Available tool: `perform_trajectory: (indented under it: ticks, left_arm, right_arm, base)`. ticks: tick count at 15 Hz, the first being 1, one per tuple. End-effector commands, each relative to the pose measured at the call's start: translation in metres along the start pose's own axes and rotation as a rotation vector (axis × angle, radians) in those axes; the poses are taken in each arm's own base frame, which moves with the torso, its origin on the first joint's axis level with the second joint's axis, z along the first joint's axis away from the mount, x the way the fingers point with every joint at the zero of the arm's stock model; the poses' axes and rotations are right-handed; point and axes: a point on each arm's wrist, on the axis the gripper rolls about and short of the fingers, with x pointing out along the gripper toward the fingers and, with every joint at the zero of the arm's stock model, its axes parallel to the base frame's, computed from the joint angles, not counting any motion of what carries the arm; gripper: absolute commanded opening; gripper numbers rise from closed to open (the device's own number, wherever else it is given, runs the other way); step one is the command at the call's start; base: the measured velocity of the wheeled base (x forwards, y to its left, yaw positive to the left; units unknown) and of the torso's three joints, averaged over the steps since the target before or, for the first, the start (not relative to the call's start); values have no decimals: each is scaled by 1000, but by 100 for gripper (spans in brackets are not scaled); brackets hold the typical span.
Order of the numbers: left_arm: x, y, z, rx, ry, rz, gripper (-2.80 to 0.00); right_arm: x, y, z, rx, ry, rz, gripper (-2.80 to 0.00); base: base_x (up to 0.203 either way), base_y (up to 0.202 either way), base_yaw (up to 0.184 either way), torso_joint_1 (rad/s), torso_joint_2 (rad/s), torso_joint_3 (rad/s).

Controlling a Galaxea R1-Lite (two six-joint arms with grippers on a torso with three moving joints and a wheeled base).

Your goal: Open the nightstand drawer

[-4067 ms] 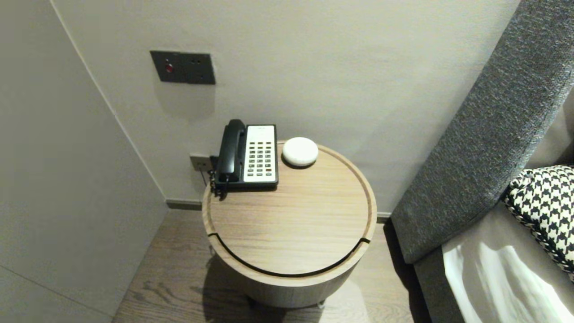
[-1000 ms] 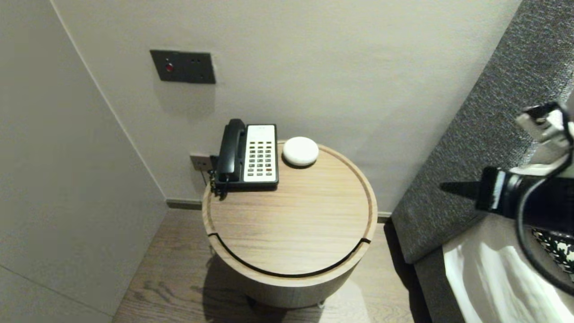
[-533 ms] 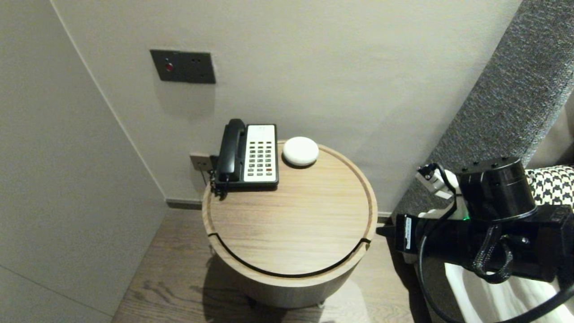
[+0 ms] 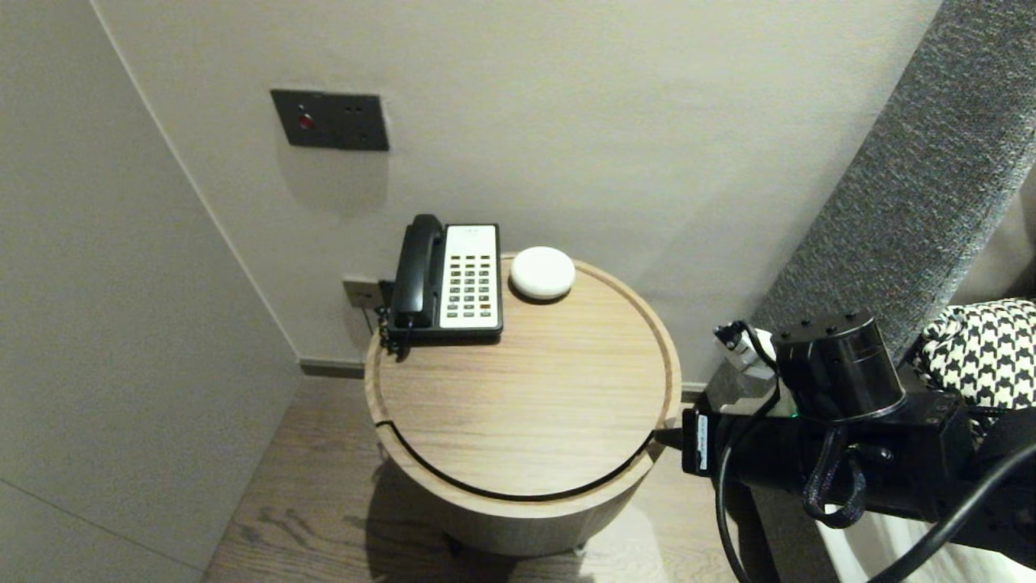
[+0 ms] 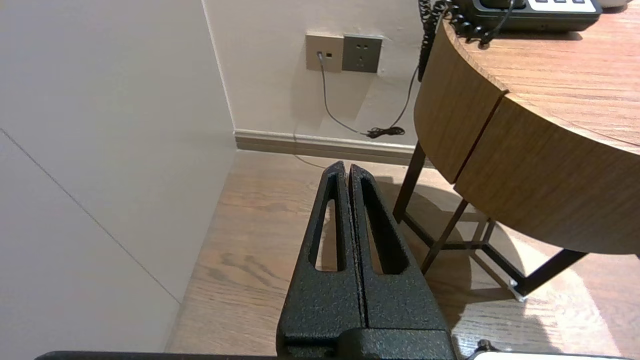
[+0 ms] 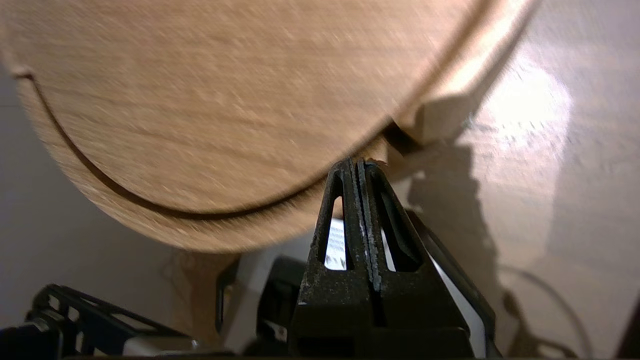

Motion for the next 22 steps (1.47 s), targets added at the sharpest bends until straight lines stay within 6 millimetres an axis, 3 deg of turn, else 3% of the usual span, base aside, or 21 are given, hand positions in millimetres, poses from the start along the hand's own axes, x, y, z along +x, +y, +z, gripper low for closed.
perform_trajectory:
  ticks: [1,7,22]
  left_arm:
    - [0,0,0,0,-1,0,-280]
    - [0,0,0,0,-1,0,-280]
    - [0,0,0,0,-1,0,-280]
  right_arm:
    - [9,2,-3,-5,-22,24,-280]
    - [16,5,-16,-26,20,28,-280]
    - [0,13,-64,-157,191,65,-280]
  base:
    - [0,0,0,0,0,0]
    - [0,0,0,0,0,0]
    - [0,0,0,0,0,0]
